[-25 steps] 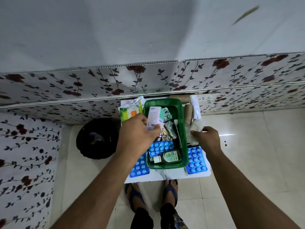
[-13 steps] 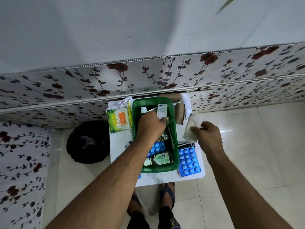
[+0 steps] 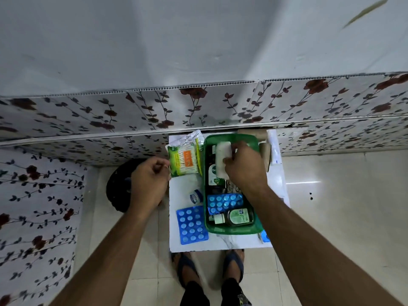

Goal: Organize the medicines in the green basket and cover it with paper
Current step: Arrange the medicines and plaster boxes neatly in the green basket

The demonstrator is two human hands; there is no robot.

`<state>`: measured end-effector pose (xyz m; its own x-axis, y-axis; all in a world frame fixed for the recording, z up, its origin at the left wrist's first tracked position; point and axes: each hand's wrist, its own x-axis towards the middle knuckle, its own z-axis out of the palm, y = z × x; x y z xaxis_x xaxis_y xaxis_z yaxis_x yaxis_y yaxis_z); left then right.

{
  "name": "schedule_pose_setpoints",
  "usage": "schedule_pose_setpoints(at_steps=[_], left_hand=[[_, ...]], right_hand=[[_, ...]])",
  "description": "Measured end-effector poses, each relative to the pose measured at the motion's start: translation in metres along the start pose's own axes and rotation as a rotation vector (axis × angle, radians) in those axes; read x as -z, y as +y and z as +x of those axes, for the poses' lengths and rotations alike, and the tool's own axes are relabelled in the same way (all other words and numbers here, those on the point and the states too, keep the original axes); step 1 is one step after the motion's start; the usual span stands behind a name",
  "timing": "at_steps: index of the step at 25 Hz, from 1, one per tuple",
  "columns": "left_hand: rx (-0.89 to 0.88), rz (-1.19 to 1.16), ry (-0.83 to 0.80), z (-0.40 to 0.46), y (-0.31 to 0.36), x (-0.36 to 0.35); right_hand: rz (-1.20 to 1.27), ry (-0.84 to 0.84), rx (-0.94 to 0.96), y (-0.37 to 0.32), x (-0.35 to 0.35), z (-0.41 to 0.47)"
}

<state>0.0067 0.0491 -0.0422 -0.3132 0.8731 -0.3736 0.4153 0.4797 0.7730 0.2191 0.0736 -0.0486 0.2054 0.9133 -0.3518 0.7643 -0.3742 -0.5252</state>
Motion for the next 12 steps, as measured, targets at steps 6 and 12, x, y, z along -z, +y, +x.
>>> schedule_pose_setpoints(at_steps=[6, 12], left_hand=[[0.028, -0.03, -0.046, 0.003, -0.034, -0.004], [0.024, 0.016, -0.054, 0.009, -0.039, -0.001]], right_hand=[[-0.37, 0.103, 0.181, 0.003, -0.017, -0.001], [-0.168, 0.128, 0.225, 0.005, 0.011, -0.014]])
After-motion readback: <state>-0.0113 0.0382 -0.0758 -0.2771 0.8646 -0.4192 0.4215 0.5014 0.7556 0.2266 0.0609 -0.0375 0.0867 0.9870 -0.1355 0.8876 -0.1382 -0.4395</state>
